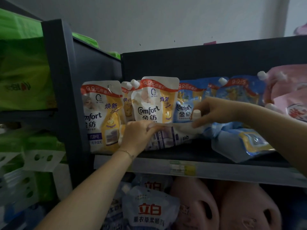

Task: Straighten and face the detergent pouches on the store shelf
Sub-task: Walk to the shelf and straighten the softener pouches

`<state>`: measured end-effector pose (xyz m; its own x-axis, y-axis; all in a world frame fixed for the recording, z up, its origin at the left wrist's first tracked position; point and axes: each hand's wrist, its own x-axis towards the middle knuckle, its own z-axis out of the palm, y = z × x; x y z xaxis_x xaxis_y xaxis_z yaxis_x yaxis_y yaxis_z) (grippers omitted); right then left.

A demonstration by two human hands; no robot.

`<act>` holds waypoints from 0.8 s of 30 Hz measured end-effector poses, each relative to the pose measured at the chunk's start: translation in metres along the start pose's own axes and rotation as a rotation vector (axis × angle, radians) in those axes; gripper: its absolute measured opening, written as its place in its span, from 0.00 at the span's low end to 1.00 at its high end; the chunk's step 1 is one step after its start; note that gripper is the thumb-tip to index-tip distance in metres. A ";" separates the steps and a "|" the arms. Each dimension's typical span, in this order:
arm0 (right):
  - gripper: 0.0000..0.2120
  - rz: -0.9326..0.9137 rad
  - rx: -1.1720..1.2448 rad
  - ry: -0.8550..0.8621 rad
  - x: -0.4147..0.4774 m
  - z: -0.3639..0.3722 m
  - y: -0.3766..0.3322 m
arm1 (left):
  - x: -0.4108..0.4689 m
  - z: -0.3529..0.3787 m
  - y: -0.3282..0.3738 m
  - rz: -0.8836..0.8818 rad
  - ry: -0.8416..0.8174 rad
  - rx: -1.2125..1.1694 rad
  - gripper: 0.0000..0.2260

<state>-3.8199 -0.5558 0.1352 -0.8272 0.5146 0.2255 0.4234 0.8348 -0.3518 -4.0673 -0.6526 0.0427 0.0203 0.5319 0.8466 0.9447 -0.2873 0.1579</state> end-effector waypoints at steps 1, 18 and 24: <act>0.17 0.002 -0.001 0.032 -0.001 -0.001 0.001 | -0.001 0.001 0.000 -0.006 0.019 -0.024 0.27; 0.17 0.299 0.218 0.758 0.013 -0.008 0.009 | 0.006 -0.010 0.058 0.063 -0.721 0.136 0.26; 0.17 0.210 0.072 0.569 0.005 -0.004 0.009 | 0.000 -0.011 0.059 0.150 -0.561 0.239 0.13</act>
<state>-3.8192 -0.5450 0.1369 -0.3935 0.7072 0.5874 0.5134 0.6990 -0.4977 -4.0150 -0.6780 0.0577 0.2655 0.8552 0.4451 0.9641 -0.2397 -0.1145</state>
